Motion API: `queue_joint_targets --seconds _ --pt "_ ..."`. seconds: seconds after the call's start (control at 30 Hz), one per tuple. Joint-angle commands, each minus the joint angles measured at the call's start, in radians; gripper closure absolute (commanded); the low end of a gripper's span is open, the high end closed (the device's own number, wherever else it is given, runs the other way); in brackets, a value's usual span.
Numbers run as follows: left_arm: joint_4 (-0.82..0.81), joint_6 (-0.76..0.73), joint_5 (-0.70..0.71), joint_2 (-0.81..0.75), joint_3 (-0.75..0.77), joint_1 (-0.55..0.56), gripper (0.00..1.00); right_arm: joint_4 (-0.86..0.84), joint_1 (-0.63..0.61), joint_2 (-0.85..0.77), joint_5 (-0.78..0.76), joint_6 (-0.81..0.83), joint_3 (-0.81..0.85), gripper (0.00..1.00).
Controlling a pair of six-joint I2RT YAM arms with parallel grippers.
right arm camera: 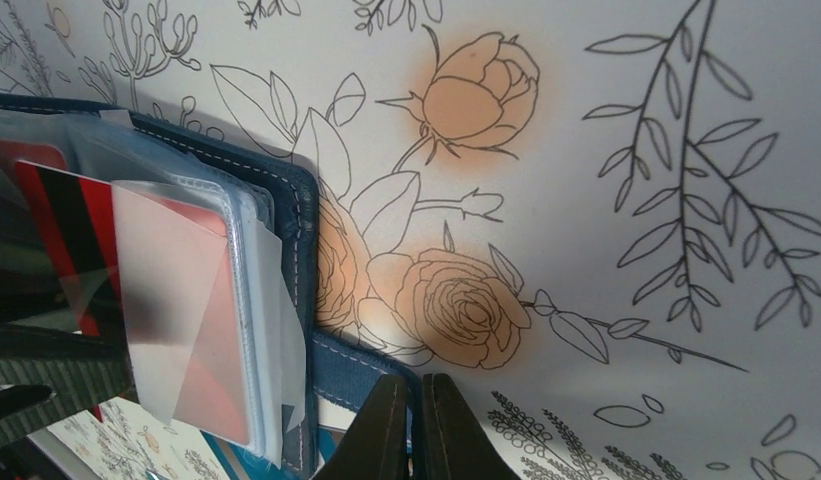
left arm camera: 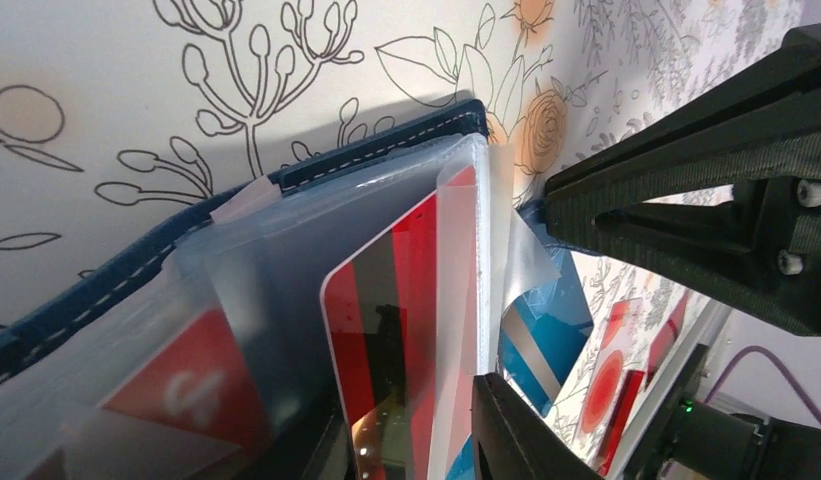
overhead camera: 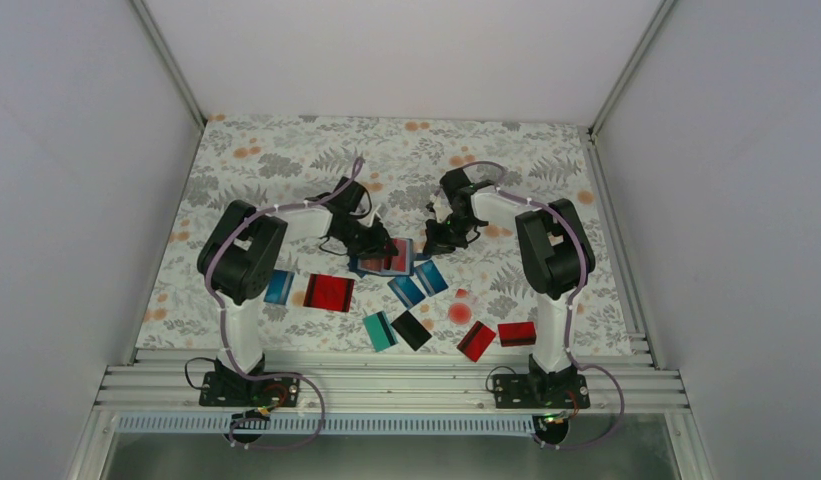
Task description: Put the credit cards into the card holder
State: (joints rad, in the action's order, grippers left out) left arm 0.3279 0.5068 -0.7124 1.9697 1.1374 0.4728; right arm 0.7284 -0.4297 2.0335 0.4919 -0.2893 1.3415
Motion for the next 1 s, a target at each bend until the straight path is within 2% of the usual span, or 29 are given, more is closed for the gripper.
queue_joint_targets --seconds 0.0,0.27,0.4,0.57,0.73,0.97 --pt "0.130 -0.028 0.064 -0.008 0.024 0.024 0.69 -0.036 -0.013 0.021 0.016 -0.015 -0.007 0.96" --pt "0.214 -0.068 0.112 -0.020 0.060 0.026 0.43 -0.044 -0.014 0.012 0.015 -0.015 -0.014 0.96" --pt "0.280 -0.091 0.158 -0.022 0.100 0.025 0.27 -0.046 -0.013 0.011 0.010 -0.015 -0.009 0.96" --pt "0.364 -0.107 0.191 -0.016 0.164 0.027 0.13 -0.039 -0.014 0.021 0.008 -0.016 0.015 0.96" --pt "0.423 -0.130 0.211 -0.001 0.203 0.027 0.03 -0.035 -0.012 0.036 0.009 -0.016 0.044 0.96" --pt "0.447 -0.151 0.271 -0.032 0.225 0.027 0.02 -0.018 -0.013 0.051 0.002 0.003 0.078 0.94"
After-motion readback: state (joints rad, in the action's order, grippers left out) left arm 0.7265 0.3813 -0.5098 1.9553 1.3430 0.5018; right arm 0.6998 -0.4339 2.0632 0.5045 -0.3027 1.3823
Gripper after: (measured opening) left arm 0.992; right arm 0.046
